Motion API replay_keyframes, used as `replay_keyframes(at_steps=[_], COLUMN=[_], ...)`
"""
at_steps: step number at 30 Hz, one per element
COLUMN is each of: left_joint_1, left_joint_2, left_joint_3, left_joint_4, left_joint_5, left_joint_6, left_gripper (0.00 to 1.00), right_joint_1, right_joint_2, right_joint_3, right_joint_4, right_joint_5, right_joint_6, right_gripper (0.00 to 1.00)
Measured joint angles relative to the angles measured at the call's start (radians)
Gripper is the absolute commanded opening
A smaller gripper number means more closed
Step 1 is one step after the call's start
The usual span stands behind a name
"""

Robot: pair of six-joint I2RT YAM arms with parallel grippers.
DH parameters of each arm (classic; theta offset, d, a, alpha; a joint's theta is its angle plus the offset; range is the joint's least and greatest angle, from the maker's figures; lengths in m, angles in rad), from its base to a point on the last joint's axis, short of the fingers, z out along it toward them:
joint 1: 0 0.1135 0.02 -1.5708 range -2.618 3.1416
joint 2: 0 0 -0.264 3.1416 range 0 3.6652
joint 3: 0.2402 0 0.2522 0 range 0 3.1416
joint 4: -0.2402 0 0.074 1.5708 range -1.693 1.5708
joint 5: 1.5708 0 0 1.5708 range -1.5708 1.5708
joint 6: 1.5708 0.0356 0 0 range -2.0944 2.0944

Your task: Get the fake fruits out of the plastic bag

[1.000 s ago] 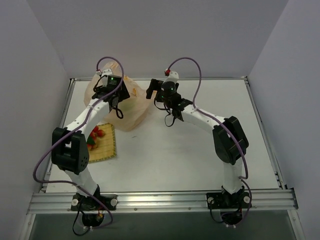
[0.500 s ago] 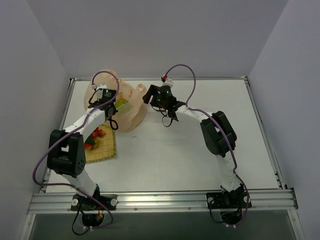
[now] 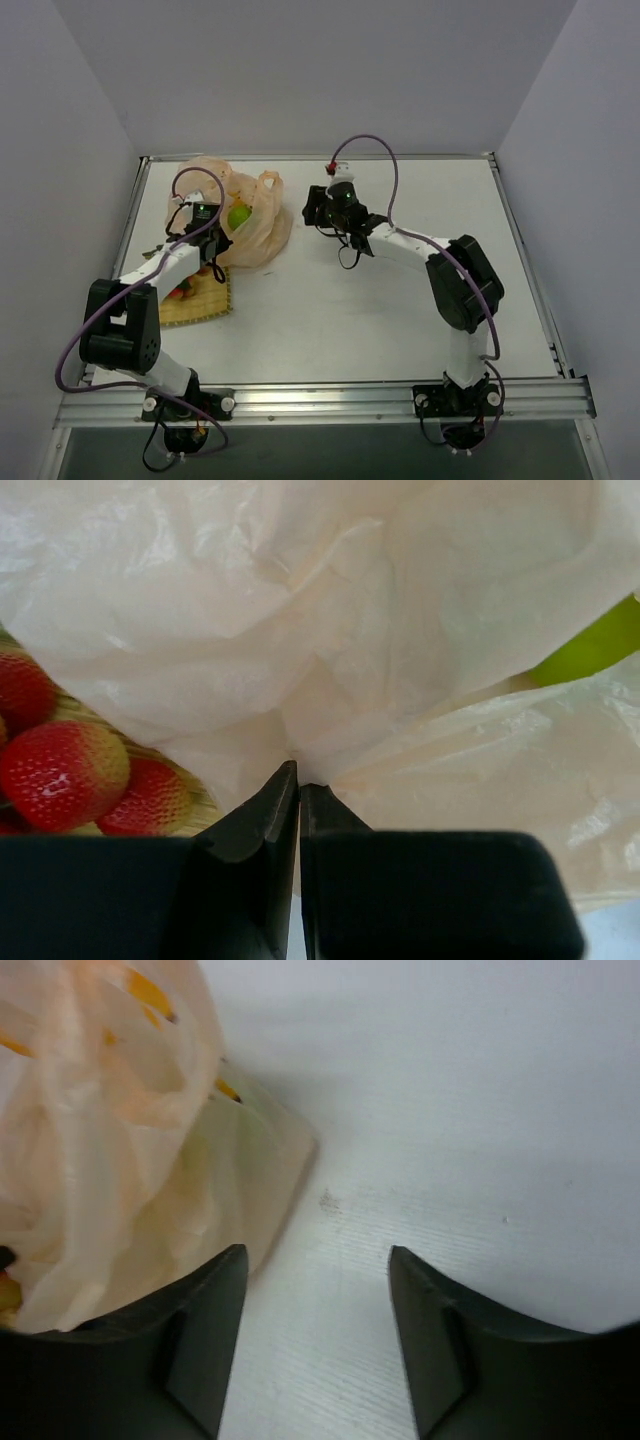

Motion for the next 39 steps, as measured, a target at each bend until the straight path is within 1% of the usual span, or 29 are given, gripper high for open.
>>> replay_keyframes(at_steps=[3, 6, 8, 10, 12, 14, 15, 19, 20, 23, 27, 33, 36, 39], left_joint_1=[-0.008, -0.02, -0.028, -0.036, -0.045, -0.049, -0.052, -0.055, -0.055, -0.055, -0.055, -0.058, -0.061, -0.066], left_joint_2=[-0.002, -0.002, -0.003, -0.003, -0.003, 0.0, 0.002, 0.005, 0.005, 0.005, 0.024, 0.065, 0.067, 0.071], left_joint_3=[-0.013, -0.014, -0.014, -0.014, -0.014, -0.014, -0.014, -0.015, -0.015, -0.022, -0.023, -0.026, -0.032, -0.033], left_joint_4=[0.037, 0.087, 0.117, 0.142, 0.162, 0.18, 0.187, 0.203, 0.208, 0.225, 0.246, 0.256, 0.255, 0.254], left_joint_5=[0.037, 0.065, 0.081, 0.096, 0.109, 0.117, 0.12, 0.13, 0.13, 0.131, 0.137, 0.138, 0.134, 0.128], left_joint_6=[-0.01, -0.018, -0.028, -0.037, -0.043, -0.049, -0.053, -0.066, -0.069, -0.083, -0.091, -0.091, -0.087, -0.081], left_gripper=[0.02, 0.02, 0.02, 0.02, 0.02, 0.02, 0.02, 0.02, 0.02, 0.02, 0.02, 0.02, 0.02, 0.02], right_joint_1=[0.038, 0.105, 0.145, 0.185, 0.205, 0.209, 0.206, 0.189, 0.183, 0.168, 0.149, 0.137, 0.131, 0.122], right_joint_2=[-0.077, -0.098, -0.094, -0.076, -0.027, 0.055, 0.1, 0.291, 0.328, 0.406, 0.451, 0.53, 0.589, 0.638], right_joint_3=[0.078, 0.212, 0.29, 0.354, 0.422, 0.505, 0.546, 0.682, 0.698, 0.716, 0.738, 0.902, 0.998, 1.047], right_joint_4=[-0.058, -0.084, -0.094, -0.107, -0.113, -0.135, -0.151, -0.245, -0.266, -0.324, -0.372, -0.372, -0.357, -0.329], right_joint_5=[0.026, 0.023, 0.018, 0.01, 0.005, 0.006, 0.01, 0.025, 0.031, 0.045, 0.062, 0.105, 0.114, 0.105], right_joint_6=[-0.101, -0.179, -0.213, -0.235, -0.254, -0.274, -0.287, -0.346, -0.359, -0.39, -0.42, -0.434, -0.425, -0.385], right_gripper=[0.34, 0.28, 0.29, 0.35, 0.37, 0.4, 0.42, 0.45, 0.48, 0.64, 0.66, 0.67, 0.73, 0.75])
